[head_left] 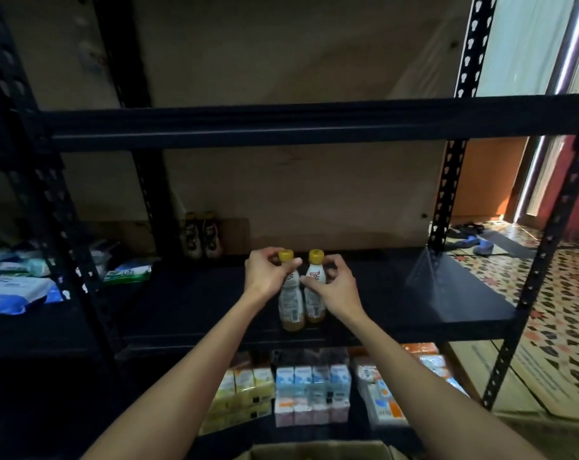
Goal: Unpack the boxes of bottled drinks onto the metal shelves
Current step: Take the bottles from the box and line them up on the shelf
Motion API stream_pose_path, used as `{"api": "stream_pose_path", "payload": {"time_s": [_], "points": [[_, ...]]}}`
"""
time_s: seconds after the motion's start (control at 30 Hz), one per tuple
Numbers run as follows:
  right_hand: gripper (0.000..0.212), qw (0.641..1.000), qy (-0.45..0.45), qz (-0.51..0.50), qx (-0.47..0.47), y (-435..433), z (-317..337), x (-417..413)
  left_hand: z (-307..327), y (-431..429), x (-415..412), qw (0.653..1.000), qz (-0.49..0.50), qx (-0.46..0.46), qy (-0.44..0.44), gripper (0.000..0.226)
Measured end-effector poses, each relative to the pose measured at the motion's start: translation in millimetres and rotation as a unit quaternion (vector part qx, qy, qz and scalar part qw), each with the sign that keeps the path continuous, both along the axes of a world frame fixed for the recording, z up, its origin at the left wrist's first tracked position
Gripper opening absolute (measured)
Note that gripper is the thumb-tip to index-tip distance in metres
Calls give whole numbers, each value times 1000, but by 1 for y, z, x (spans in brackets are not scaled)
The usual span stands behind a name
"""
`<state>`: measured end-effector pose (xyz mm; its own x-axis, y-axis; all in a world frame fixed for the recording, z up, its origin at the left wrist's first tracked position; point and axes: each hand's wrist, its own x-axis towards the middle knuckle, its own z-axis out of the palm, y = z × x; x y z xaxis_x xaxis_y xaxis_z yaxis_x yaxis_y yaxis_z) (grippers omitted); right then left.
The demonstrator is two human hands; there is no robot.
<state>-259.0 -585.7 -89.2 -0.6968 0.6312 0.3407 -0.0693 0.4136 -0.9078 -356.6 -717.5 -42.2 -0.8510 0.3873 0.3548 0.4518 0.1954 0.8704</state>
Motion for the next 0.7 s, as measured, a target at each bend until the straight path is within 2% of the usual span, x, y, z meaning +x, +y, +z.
{"api": "stream_pose_path", "payload": {"time_s": [0.3, 0.43, 0.5, 0.57, 0.63, 0.7], "points": [[58, 999, -21, 39, -11, 11, -6, -8, -8, 7, -12, 999, -52, -10, 1, 45], [71, 999, -10, 40, 16, 21, 9, 1, 6, -5, -21, 989, -134, -62, -5, 62], [60, 999, -5, 35, 35, 26, 24, 2, 16, -10, -29, 978, -191, -82, 1, 60], [44, 995, -29, 61, 68, 29, 41, 2, 26, -12, -35, 962, -223, -153, 40, 56], [35, 987, -79, 100, 98, 30, 53, 0, 33, -10, -38, 948, -220, -213, 83, 48], [27, 982, -111, 107, 114, 32, 58, -3, 38, -6, -37, 947, -194, -232, 108, 37]]}}
